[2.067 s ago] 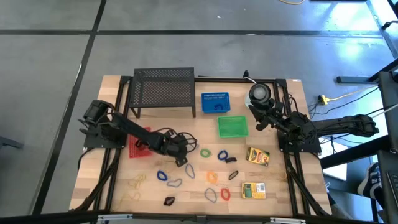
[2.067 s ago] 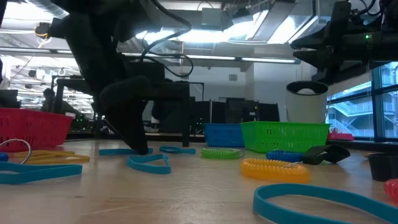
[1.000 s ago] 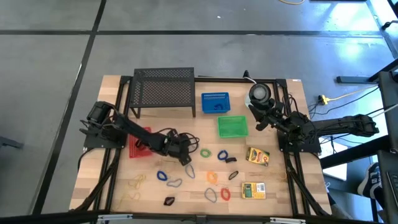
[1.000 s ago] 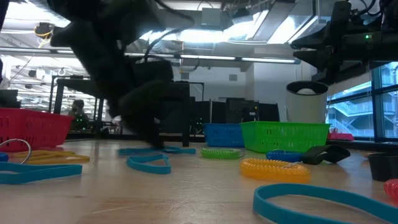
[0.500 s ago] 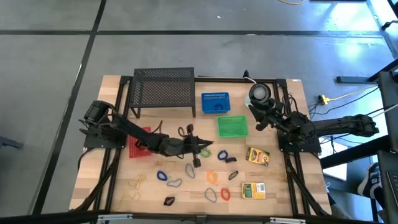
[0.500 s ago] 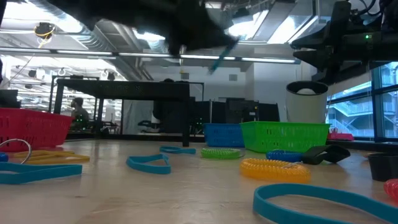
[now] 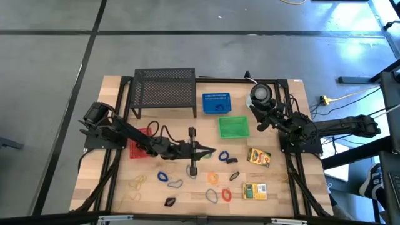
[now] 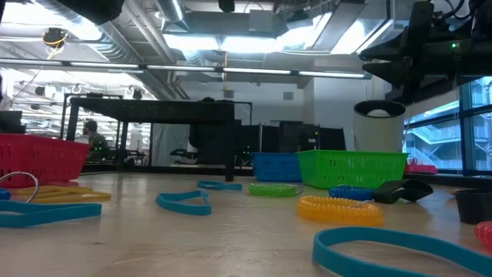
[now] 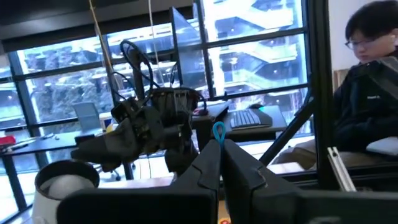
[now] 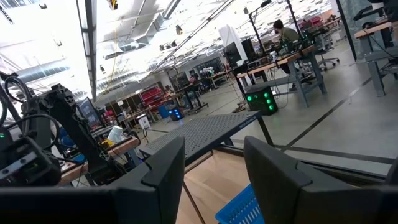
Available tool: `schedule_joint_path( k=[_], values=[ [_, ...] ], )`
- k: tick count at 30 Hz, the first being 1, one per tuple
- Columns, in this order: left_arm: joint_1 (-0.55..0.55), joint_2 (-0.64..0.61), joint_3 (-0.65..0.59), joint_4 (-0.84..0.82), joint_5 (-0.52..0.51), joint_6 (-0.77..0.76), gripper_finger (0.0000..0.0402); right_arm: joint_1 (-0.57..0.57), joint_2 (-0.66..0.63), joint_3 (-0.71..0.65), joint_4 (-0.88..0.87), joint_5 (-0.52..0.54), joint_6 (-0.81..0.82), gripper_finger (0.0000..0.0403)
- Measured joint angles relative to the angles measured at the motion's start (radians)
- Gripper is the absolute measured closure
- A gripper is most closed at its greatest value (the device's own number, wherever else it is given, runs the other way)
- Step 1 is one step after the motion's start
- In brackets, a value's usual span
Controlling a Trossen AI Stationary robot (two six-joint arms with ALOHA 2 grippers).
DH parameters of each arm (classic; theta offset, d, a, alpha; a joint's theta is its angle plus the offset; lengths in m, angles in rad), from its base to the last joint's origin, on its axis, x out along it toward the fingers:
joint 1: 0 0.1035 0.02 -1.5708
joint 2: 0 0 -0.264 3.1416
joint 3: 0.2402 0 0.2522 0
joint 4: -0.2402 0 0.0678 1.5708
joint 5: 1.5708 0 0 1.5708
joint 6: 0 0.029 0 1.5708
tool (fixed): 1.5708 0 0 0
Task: Pick & Place Office Desk Supplies
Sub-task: Put the blue rubber band into the orange basket
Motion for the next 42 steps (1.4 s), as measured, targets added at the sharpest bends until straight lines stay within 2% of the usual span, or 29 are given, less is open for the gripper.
schedule_joint_path(
  k=[2,4,8,11,13,16,21,27,31,34,38,42],
  values=[
    [0.001,0.000,0.000,-0.024,-0.034,-0.004,0.0398,0.000,0.000,0.000,0.000,0.000,0.000,0.0236],
    [-0.004,0.000,0.000,-0.094,-0.116,-0.035,0.0398,0.000,0.000,0.000,0.000,0.000,0.000,0.0236],
    [-0.047,-0.027,0.000,-0.351,-0.407,-0.104,0.0398,0.000,0.000,0.000,0.000,0.000,0.000,0.0236],
    [-0.094,-0.069,0.000,-0.565,-0.607,-0.224,0.0398,0.000,0.000,0.000,0.000,0.000,0.000,0.0236],
    [-0.125,-0.120,0.000,-0.704,-0.678,-0.334,0.0398,0.000,0.000,0.000,0.000,0.000,0.000,0.0236],
    [-0.166,-0.211,0.000,-0.931,-0.702,-0.532,0.0398,0.000,0.000,0.000,0.000,0.000,0.000,0.0236],
    [-0.203,-0.346,0.001,-1.324,-0.658,-0.808,0.0398,0.000,0.000,0.000,0.000,0.000,0.000,0.0236],
    [-0.196,-0.454,0.001,-1.809,-0.466,-1.211,0.0398,0.000,0.000,0.000,0.000,0.000,0.000,0.0236],
    [-0.195,-0.479,0.001,-2.100,-0.388,-1.493,0.0398,0.000,0.000,0.000,0.000,0.000,0.000,0.0236],
    [-0.195,-0.478,0.001,-2.285,-0.282,-1.700,0.0398,0.000,0.000,0.000,0.000,0.000,0.000,0.0236],
    [-0.197,-0.469,-0.032,-2.406,-0.147,-1.911,0.0398,0.000,0.000,0.000,0.000,0.000,0.000,0.0237],
    [-0.197,-0.469,-0.105,-2.386,-0.047,-2.025,0.0398,0.000,0.000,0.000,-0.001,0.000,0.000,0.0237]
  ],
)
